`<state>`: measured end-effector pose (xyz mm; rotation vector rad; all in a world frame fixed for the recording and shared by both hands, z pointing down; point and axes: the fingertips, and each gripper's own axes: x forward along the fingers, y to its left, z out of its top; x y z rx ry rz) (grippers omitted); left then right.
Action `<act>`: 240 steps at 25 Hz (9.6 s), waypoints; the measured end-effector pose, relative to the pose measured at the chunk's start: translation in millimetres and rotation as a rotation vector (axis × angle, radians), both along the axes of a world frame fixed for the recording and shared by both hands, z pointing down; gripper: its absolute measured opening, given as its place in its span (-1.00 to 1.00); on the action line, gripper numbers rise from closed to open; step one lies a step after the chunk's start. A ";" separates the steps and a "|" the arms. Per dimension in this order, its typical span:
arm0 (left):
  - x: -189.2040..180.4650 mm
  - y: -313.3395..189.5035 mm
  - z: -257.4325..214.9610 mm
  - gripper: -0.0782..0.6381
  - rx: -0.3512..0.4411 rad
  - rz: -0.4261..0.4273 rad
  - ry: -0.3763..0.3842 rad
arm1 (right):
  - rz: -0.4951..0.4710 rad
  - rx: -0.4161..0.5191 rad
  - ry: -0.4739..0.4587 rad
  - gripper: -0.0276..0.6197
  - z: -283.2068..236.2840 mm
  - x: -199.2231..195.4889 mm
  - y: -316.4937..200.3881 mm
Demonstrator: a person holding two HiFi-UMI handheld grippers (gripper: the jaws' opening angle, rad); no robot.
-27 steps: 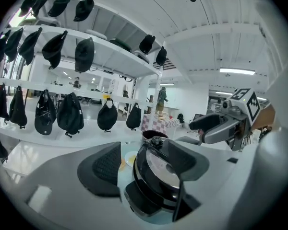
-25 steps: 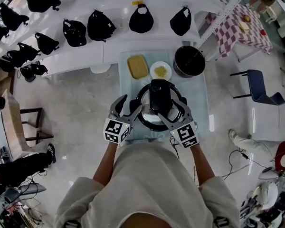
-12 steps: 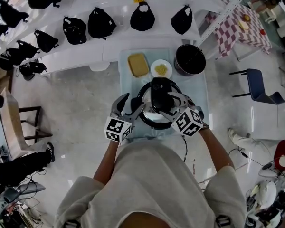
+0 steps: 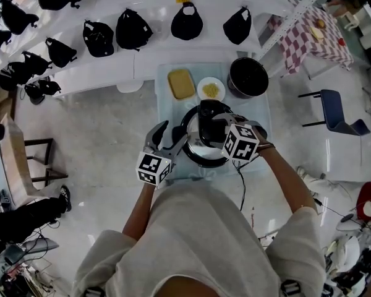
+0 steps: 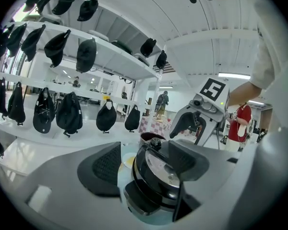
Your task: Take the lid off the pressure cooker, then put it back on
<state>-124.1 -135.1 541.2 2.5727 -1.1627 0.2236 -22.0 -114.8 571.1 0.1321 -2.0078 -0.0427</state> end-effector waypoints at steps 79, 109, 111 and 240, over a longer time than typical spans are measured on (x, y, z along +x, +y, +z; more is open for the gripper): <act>-8.1 -7.2 -13.7 0.04 0.049 0.005 -0.014 | 0.447 -0.210 0.149 -0.07 10.7 -0.5 -9.8; 176.8 17.4 -47.9 0.03 0.125 0.461 0.022 | 1.040 -0.146 0.015 -0.07 -50.0 222.1 59.3; 190.2 22.6 -46.8 0.03 0.120 0.491 0.025 | 1.092 -0.148 0.021 -0.07 -51.1 243.7 72.1; 192.6 -11.6 -59.6 0.03 0.130 0.340 -0.018 | 1.351 0.318 -0.574 0.07 6.0 254.8 37.2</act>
